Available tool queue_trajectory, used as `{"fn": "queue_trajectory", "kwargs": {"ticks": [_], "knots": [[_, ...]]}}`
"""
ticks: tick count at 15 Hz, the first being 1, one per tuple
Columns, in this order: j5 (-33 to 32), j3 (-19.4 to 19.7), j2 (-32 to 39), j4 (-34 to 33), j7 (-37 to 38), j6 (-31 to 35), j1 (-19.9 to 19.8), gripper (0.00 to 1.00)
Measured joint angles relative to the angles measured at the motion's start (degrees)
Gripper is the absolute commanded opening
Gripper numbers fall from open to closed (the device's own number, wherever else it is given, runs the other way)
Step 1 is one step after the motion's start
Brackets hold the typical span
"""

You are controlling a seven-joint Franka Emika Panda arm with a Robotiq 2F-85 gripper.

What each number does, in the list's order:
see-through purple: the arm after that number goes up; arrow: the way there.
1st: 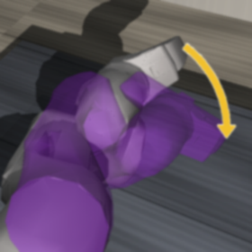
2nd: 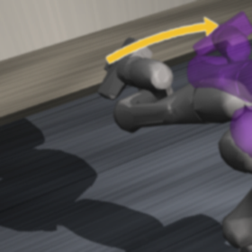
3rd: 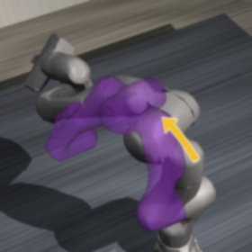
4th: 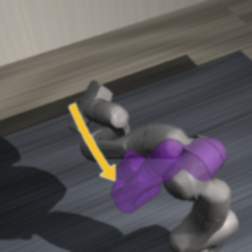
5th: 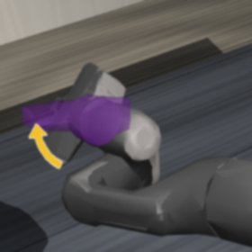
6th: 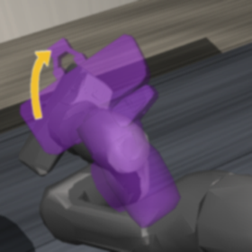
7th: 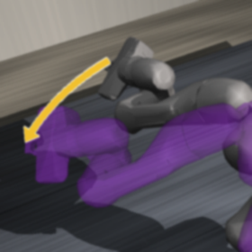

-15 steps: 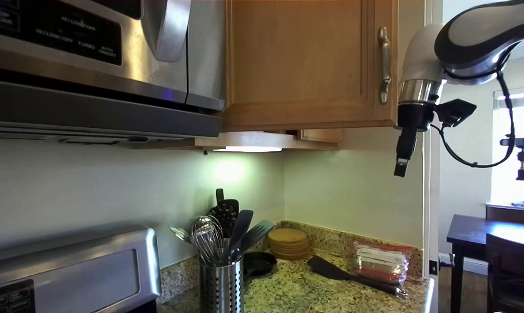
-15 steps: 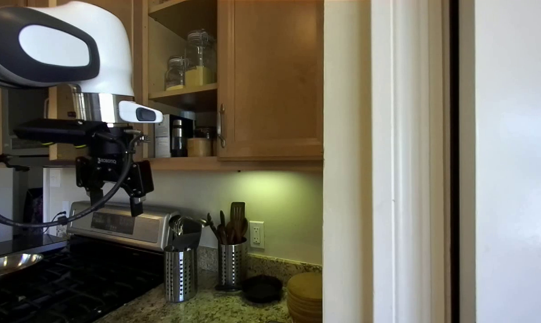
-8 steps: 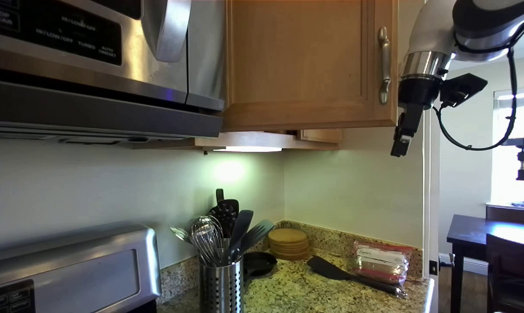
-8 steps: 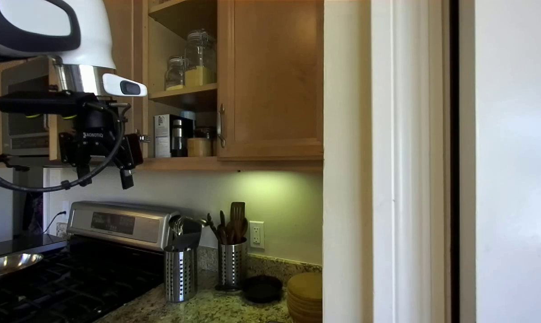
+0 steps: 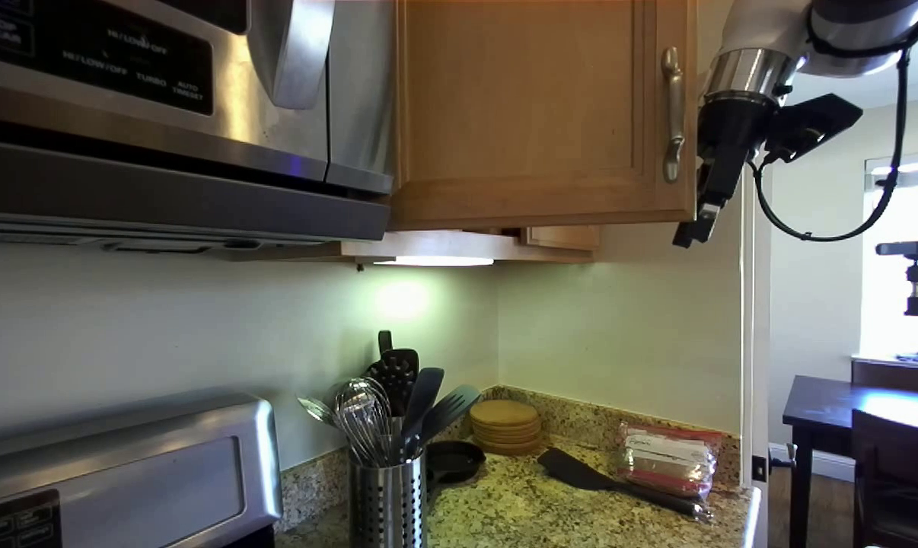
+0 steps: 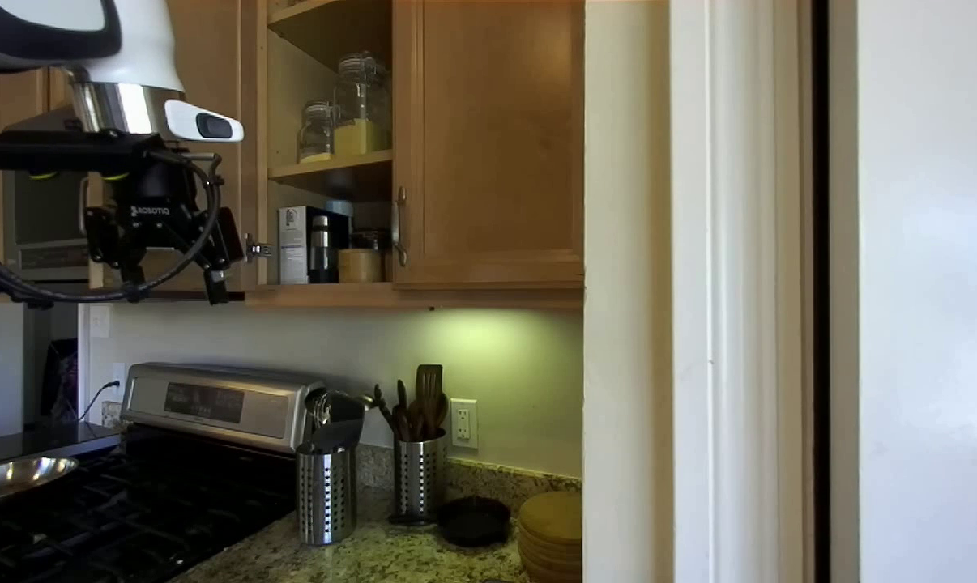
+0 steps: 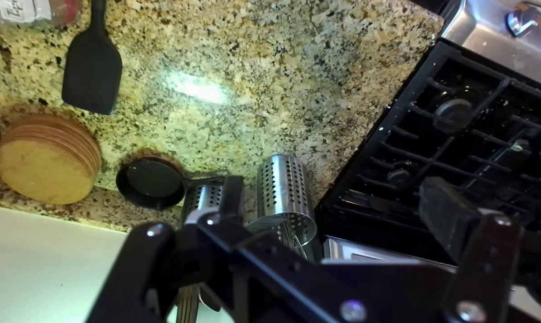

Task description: Close the left cupboard door

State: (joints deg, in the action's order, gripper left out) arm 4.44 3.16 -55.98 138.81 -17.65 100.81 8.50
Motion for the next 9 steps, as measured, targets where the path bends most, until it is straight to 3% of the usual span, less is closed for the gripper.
{"fn": "queue_trajectory", "kwargs": {"ticks": [9], "knots": [[3.23,-1.18,0.68,-5.58,-1.93,-4.00,3.75,1.00]]}}
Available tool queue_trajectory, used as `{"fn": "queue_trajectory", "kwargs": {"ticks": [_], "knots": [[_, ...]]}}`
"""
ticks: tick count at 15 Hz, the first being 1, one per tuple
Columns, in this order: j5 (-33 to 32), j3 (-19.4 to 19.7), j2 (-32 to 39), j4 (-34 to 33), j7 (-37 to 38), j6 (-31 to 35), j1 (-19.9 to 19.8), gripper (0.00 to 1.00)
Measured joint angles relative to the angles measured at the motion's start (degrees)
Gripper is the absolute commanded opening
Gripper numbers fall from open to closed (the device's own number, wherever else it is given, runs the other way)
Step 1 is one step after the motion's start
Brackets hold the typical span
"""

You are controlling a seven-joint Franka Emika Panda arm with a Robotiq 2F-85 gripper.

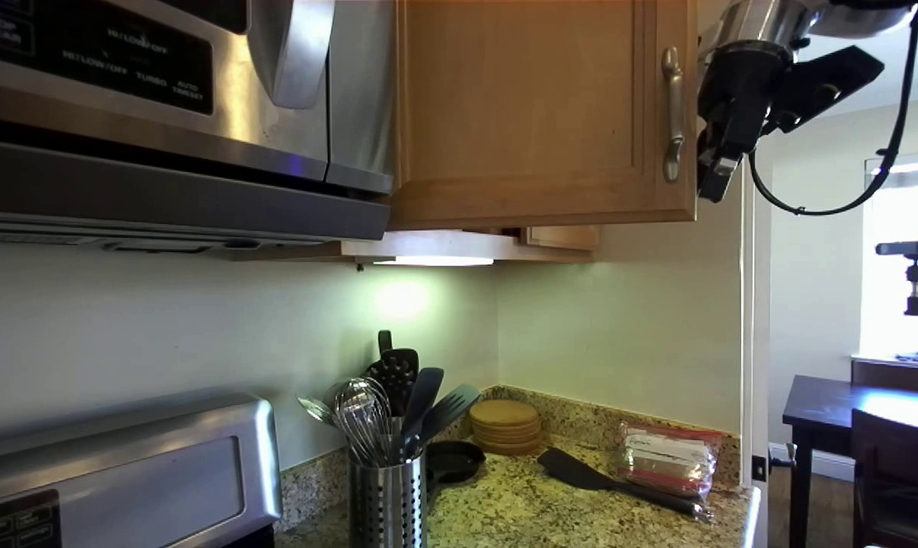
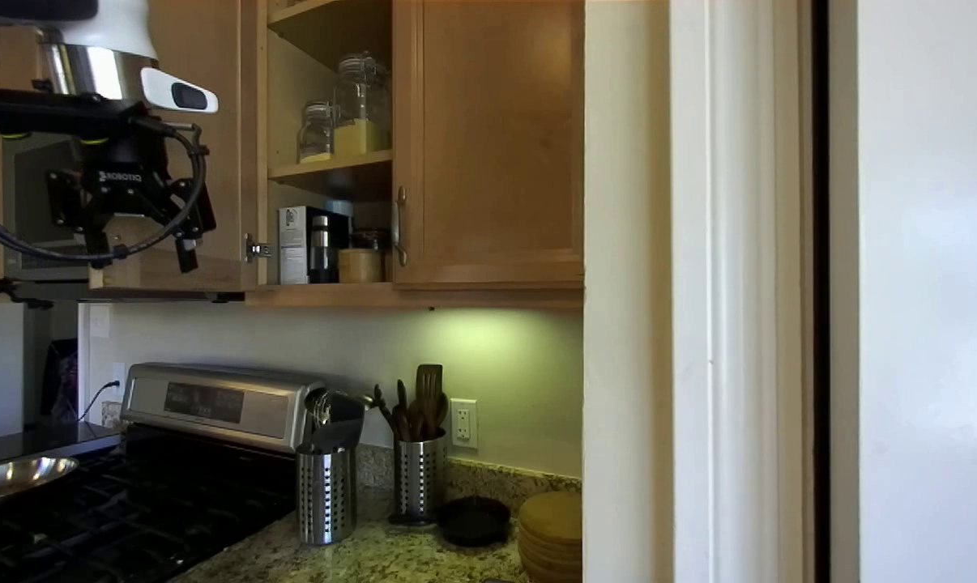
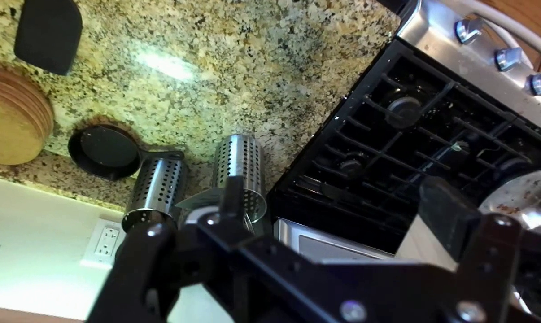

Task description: Close the left cupboard door

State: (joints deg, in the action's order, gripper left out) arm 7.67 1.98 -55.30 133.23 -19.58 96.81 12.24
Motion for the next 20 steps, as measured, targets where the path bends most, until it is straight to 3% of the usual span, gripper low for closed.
{"fn": "queue_trajectory", "kwargs": {"ticks": [6,12,20], "knots": [[1.79,-3.26,0.38,-4.42,0.00,-2.33,1.36,1.00],[4.85,-4.00,1.42,-7.75,0.06,-3.91,2.20,1.00],[5.72,-4.34,4.33,-7.49,1.99,0.59,0.95,1.00]]}}
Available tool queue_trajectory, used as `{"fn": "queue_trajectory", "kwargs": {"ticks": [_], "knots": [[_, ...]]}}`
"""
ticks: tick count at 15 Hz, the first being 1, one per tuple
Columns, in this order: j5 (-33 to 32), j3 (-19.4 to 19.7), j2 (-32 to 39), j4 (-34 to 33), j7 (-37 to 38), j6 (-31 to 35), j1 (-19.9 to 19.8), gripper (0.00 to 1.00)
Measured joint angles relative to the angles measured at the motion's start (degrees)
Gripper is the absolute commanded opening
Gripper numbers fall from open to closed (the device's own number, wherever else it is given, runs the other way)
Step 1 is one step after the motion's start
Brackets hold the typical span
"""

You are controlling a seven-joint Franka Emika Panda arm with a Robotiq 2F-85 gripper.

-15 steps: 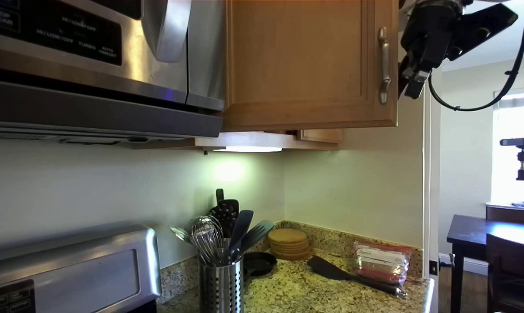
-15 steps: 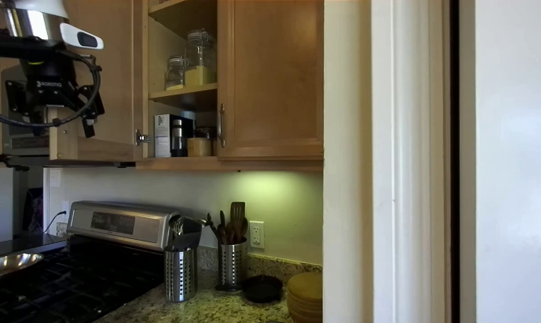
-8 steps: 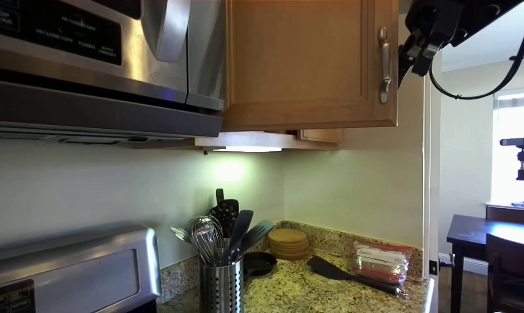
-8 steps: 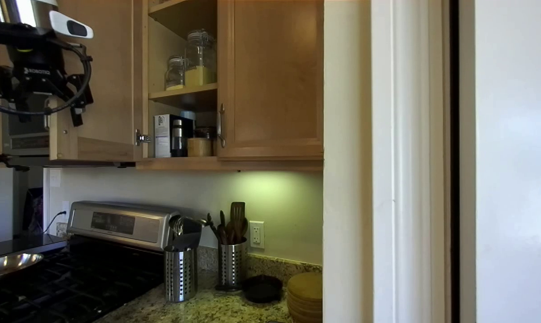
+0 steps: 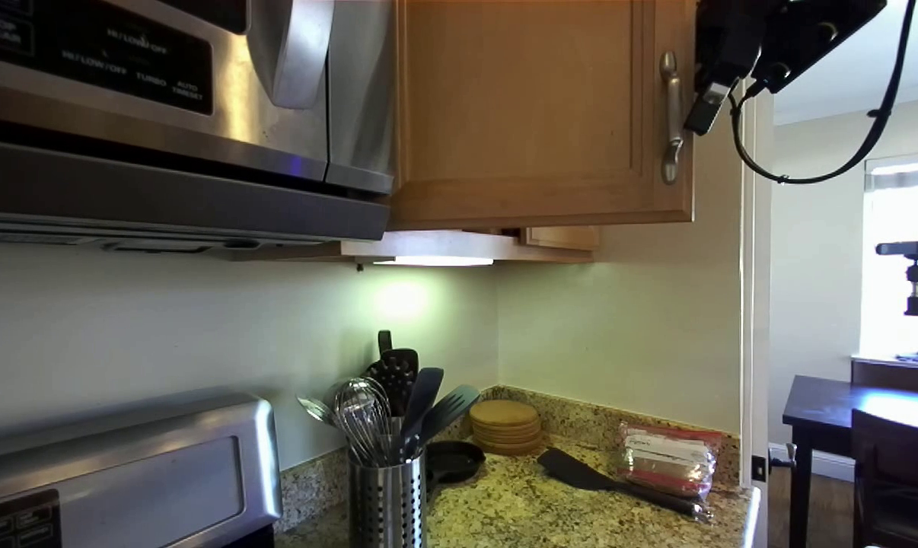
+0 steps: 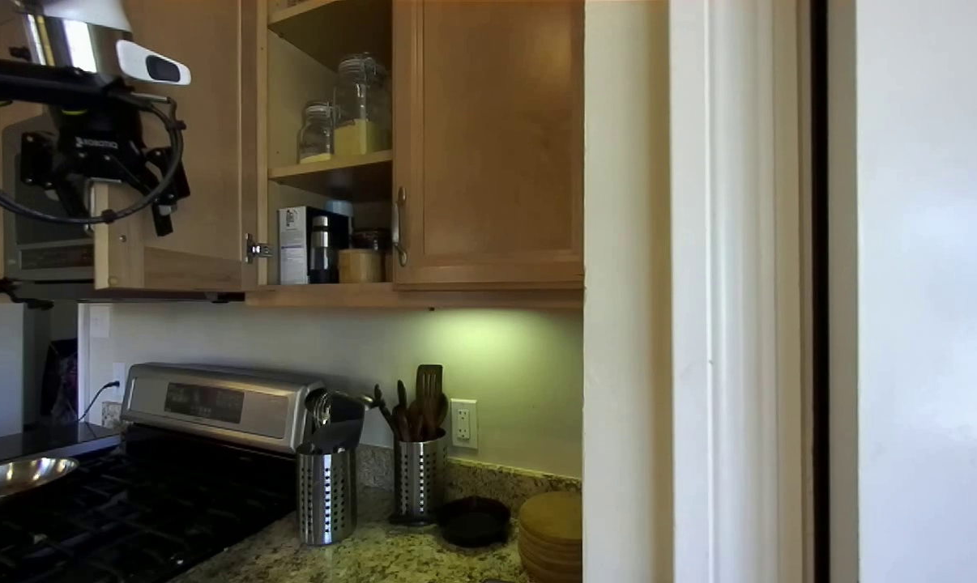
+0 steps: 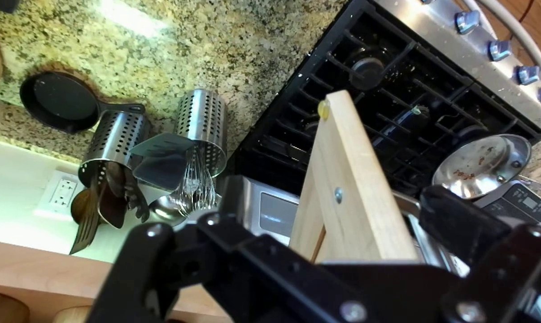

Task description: Close the left cupboard door

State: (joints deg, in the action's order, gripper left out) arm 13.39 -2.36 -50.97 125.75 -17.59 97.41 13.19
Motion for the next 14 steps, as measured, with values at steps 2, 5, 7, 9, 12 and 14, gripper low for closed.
{"fn": "queue_trajectory", "kwargs": {"ticks": [2,5,7,9,12,14], "knots": [[-0.46,0.02,-0.03,0.03,0.00,0.19,-0.69,1.00],[-2.35,0.03,-0.14,0.19,0.00,1.16,-2.18,1.00],[-4.42,0.05,-0.03,0.50,0.00,2.91,-3.58,1.00],[-6.65,0.21,0.27,0.98,0.00,5.18,-5.04,1.00],[-9.87,0.74,1.19,1.44,0.00,8.53,-6.88,1.00],[-12.41,1.30,2.06,1.43,0.00,11.12,-8.02,1.00]]}}
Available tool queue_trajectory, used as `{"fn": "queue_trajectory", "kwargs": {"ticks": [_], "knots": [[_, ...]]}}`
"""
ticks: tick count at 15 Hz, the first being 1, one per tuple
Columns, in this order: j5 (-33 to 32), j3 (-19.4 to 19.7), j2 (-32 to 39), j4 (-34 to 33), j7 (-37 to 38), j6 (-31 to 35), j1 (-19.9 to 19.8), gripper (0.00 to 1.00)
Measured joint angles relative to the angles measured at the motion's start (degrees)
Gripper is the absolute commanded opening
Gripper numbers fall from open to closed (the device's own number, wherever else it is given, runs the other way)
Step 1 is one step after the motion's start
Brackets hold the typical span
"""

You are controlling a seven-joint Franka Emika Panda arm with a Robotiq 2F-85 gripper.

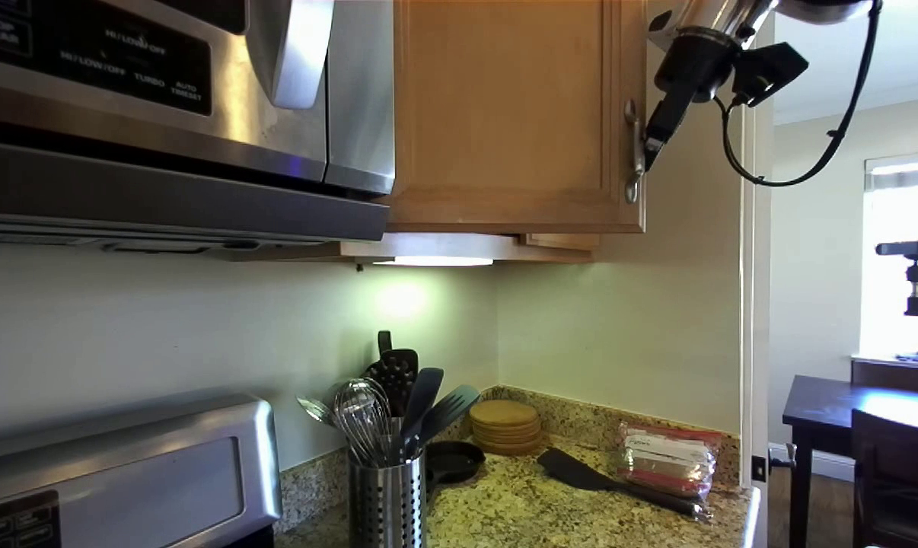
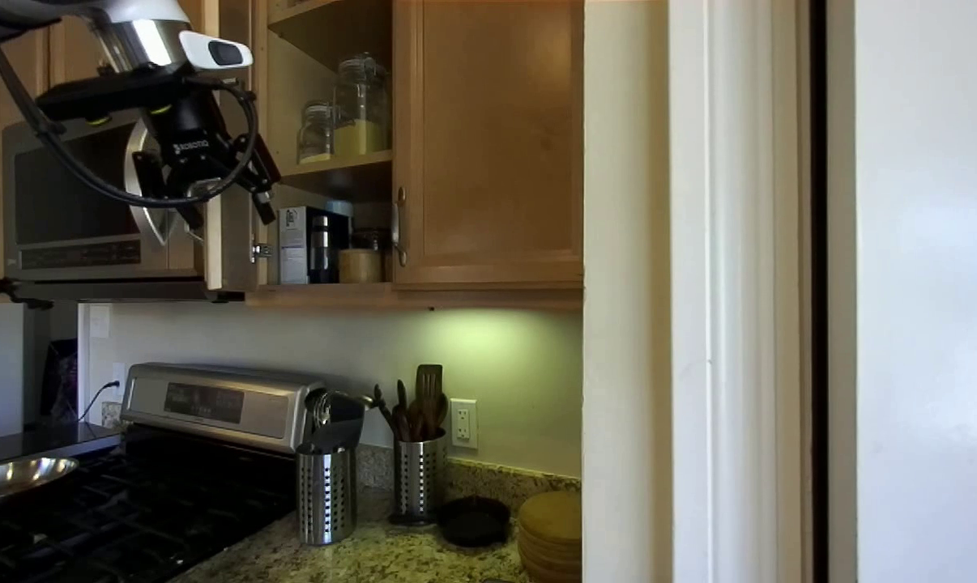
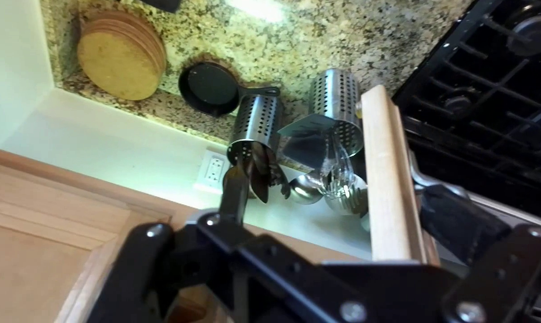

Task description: Close the left cupboard door

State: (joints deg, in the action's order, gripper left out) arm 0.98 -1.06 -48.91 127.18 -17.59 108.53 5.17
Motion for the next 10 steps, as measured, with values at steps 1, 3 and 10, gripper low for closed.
{"fn": "queue_trajectory", "kwargs": {"ticks": [1,3,10], "knots": [[-1.44,0.21,0.63,-0.01,0.00,1.69,-0.62,1.00],[-4.49,0.58,2.36,-0.11,0.03,5.80,-1.99,1.00],[-11.86,0.42,11.85,-2.29,3.47,15.14,-5.80,1.00]]}}
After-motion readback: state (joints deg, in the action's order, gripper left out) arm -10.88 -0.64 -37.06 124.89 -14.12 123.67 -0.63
